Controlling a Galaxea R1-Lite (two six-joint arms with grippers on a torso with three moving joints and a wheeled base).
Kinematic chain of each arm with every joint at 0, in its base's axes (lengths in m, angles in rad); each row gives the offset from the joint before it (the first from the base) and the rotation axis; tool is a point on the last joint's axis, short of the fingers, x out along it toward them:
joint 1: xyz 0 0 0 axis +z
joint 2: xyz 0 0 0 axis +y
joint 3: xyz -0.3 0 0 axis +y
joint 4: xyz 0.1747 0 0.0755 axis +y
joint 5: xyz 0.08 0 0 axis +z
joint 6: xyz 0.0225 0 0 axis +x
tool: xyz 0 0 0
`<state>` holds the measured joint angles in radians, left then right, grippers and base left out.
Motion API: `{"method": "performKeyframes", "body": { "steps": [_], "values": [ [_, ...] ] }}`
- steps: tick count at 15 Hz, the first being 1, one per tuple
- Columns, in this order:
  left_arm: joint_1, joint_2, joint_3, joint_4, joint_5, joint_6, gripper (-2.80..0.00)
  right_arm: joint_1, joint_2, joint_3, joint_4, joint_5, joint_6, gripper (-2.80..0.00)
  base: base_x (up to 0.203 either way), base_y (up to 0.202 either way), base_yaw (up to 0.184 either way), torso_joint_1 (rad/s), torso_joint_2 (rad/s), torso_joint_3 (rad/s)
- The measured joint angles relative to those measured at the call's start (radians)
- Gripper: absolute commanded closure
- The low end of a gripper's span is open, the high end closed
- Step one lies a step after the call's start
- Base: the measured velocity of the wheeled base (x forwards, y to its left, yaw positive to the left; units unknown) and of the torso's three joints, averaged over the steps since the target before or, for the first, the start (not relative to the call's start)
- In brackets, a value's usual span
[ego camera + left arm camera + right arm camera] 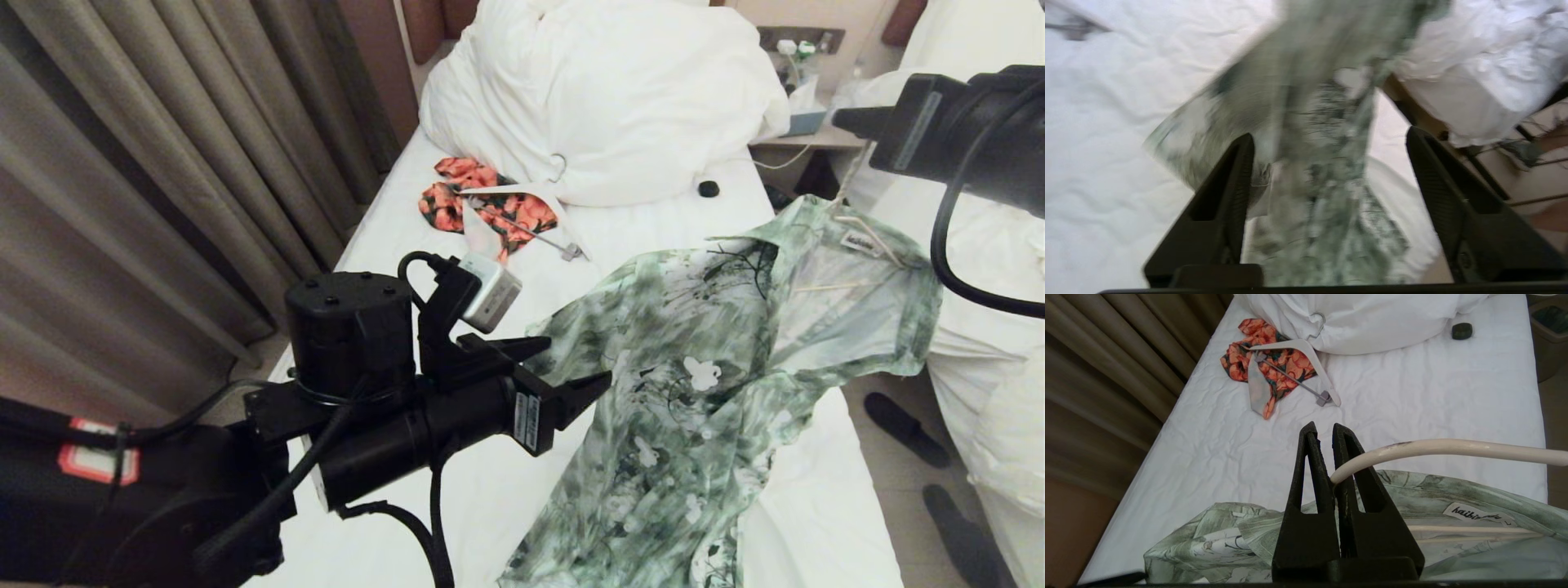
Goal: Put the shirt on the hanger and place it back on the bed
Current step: Take the clothes hanger out of the clothes
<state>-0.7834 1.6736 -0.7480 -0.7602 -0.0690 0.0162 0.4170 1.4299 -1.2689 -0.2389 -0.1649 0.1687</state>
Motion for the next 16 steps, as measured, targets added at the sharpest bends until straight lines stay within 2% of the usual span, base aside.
{"method": "performKeyframes", "body": {
  "steps": [6,10,15,16],
  "values": [
    [0.066,0.006,-0.025,-0.001,-0.013,0.004,-2.8,0.0,0.001,0.006,0.0,0.001,0.0,0.0,0.0,0.0,0.0,0.0,0.0,0.0],
    [0.071,0.03,-0.037,-0.01,-0.014,0.004,-2.8,0.001,0.006,0.004,-0.003,0.003,0.0,0.0,0.0,0.0,0.0,0.0,0.0,0.0],
    [0.063,0.155,-0.067,-0.219,-0.002,0.006,-2.8,0.004,0.006,0.003,-0.002,0.003,0.001,0.0,0.0,0.0,0.0,0.0,0.0,0.0],
    [0.063,0.173,-0.069,-0.226,-0.001,0.005,0.0,0.003,0.006,0.003,-0.002,0.003,0.001,0.0,0.0,0.0,0.0,0.0,0.0,0.0]
  ]
}}
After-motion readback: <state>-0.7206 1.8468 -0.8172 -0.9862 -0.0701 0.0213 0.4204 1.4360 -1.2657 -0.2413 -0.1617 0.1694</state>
